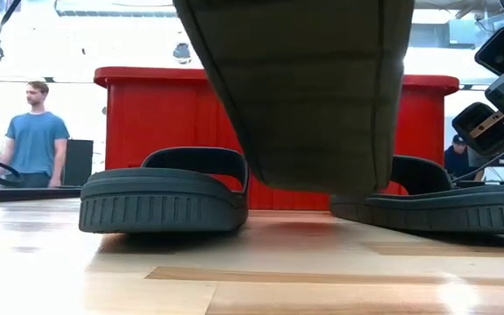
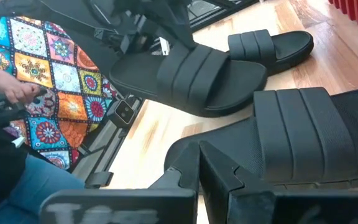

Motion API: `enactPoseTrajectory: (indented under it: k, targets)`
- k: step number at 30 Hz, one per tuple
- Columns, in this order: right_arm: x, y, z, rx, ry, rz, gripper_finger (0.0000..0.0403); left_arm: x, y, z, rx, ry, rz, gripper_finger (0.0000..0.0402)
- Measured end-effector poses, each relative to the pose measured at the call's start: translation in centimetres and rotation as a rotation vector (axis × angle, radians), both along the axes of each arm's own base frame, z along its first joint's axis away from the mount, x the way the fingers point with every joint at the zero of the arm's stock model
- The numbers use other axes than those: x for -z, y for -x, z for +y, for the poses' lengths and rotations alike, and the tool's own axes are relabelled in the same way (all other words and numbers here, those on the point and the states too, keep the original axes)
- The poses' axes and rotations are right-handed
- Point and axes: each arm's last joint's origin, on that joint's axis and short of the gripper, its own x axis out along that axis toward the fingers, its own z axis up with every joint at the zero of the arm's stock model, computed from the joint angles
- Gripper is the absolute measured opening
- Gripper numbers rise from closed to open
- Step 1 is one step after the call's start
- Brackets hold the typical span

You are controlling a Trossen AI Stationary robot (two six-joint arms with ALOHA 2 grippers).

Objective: Pick and place slides into bin
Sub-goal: Put the black slipper into the red bin

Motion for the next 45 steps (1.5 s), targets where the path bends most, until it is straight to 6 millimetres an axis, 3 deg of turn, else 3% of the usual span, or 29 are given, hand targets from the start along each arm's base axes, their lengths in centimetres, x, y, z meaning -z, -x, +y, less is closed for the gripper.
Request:
enactPoseTrajectory:
  k: [14,26,34,45]
  targets:
    - [0.0,0.0,0.0,0.000,0.000,0.000,0.0000,-6.3,1.6,-2.1,-0.007,-0.107,-0.056,0.0000]
    - [0.0,0.0,0.0,0.000,0.000,0.000,0.0000,-12.6,2.6,-2.1,-0.024,-0.133,-0.167,0.0000]
    - [0.0,0.0,0.0,0.000,0.000,0.001,0.0000,-15.3,3.5,-0.6,-0.049,-0.179,-0.185,0.0000]
    - [0.0,0.0,0.0,0.000,0.000,0.000,0.0000,-18.8,5.2,3.7,-0.151,-0.226,-0.216,0.0000]
